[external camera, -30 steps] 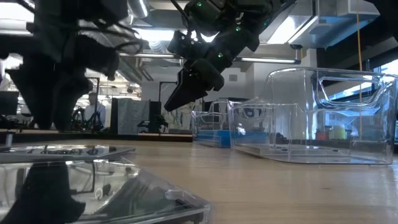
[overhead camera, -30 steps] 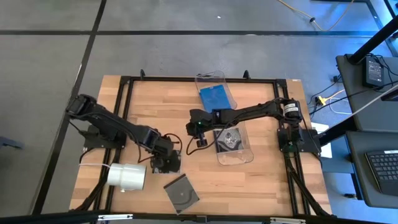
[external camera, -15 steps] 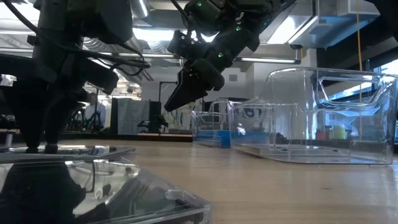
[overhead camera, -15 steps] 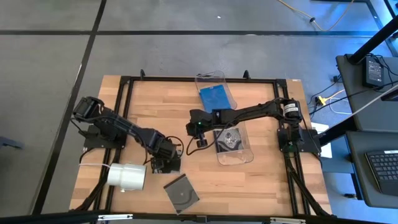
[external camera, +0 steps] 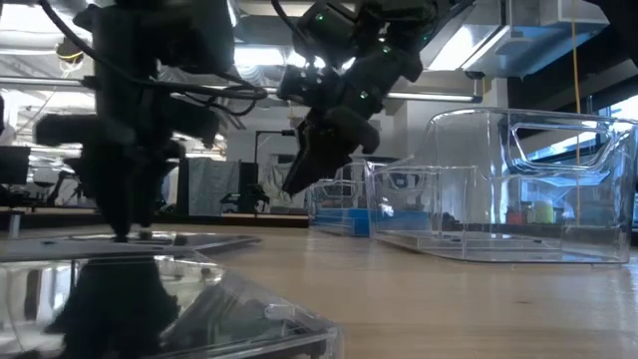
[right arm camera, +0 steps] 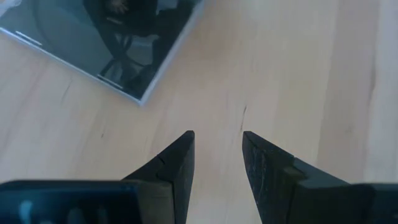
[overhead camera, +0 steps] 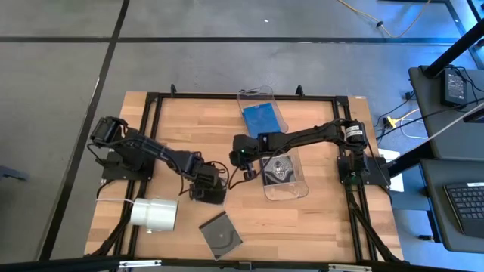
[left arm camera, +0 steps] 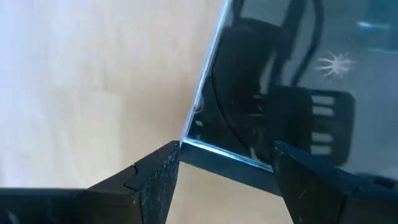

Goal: Pick & place jewel cases by type
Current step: Put the top black CD case into the bottom transparent bin

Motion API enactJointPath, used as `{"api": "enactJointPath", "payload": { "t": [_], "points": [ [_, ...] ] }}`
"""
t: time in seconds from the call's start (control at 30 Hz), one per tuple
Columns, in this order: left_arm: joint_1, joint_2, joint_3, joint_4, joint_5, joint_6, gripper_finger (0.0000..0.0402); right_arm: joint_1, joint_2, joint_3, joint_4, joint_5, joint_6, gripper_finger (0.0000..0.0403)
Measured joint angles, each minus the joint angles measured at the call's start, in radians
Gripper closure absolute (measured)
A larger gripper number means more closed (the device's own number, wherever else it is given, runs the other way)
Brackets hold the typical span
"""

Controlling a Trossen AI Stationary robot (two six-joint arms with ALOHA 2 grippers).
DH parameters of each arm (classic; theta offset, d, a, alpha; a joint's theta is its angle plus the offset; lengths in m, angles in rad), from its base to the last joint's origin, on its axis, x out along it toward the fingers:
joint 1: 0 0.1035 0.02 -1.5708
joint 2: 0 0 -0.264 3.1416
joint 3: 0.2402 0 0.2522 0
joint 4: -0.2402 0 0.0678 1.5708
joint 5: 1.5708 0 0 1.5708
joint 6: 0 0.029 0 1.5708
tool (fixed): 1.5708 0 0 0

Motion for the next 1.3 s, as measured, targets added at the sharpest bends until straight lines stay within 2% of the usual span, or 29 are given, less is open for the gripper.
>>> {"api": "enactJointPath", "payload": {
  "t": [0.3,0.53,0.67,0.73,0.9,1.3],
  "points": [
    [0.075,0.003,-0.002,0.098,-0.141,0.115,0.0155,0.000,0.000,0.000,-0.060,-0.001,0.001,0.0264],
    [0.097,-0.030,0.015,0.065,-0.208,0.237,0.0155,0.000,0.000,0.000,-0.058,-0.001,0.006,0.0264],
    [0.094,-0.093,0.018,0.063,-0.204,0.247,0.0155,0.000,0.000,0.000,-0.052,-0.001,0.003,0.0264],
    [0.095,-0.127,0.018,0.053,-0.200,0.200,0.0155,0.000,0.000,0.000,-0.051,-0.002,-0.022,0.0264],
    [0.109,-0.212,-0.001,0.048,-0.172,-0.031,0.0155,0.006,0.000,0.000,-0.037,-0.002,-0.095,0.0264],
    [0.161,-0.358,-0.198,0.206,-0.107,-0.291,0.0155,0.069,0.000,0.000,-0.024,0.001,-0.149,0.0264]
  ]
}}
